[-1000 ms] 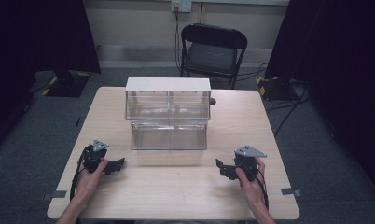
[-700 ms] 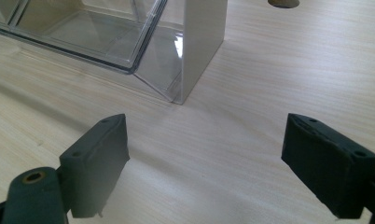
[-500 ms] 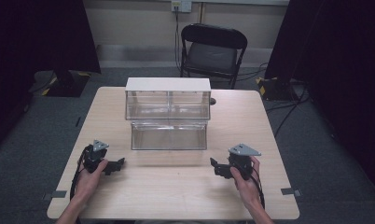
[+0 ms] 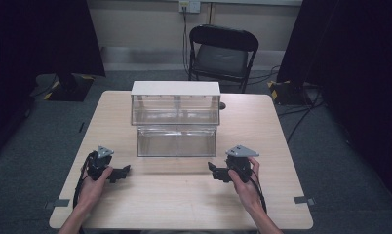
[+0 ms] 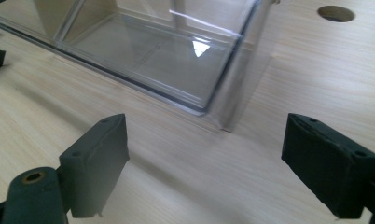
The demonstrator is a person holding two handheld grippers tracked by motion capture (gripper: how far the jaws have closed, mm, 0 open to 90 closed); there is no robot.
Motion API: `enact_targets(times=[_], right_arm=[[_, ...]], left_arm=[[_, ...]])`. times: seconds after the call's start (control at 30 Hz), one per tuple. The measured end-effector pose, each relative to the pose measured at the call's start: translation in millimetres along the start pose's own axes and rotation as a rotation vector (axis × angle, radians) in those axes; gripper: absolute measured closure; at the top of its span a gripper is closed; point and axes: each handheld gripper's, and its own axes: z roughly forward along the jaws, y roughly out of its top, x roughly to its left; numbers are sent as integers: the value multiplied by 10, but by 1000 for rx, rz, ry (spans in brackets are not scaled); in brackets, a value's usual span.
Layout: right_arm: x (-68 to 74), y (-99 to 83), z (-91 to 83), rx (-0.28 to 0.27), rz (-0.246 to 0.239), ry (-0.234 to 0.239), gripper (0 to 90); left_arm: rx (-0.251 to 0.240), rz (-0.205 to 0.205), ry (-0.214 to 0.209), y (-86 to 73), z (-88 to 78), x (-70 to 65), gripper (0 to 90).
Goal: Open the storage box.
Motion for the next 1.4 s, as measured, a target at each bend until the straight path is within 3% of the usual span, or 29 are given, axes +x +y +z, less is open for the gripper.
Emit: enact_targets(times=[0.6,0.77,1.17,1.4], right_arm=[[154,81,402,42,-12,29,134],[151,69,501,54,-2,9,135],[144,68,575,55,13,-20,133],[128,84,562,51,13,-5,131]], left_arm=[[0,5,-6,1,1,5,13],[0,5,-5,1,1,5,13],[1,7,-5,1,0,7,13],[1,7,-5,1,0,7,13]])
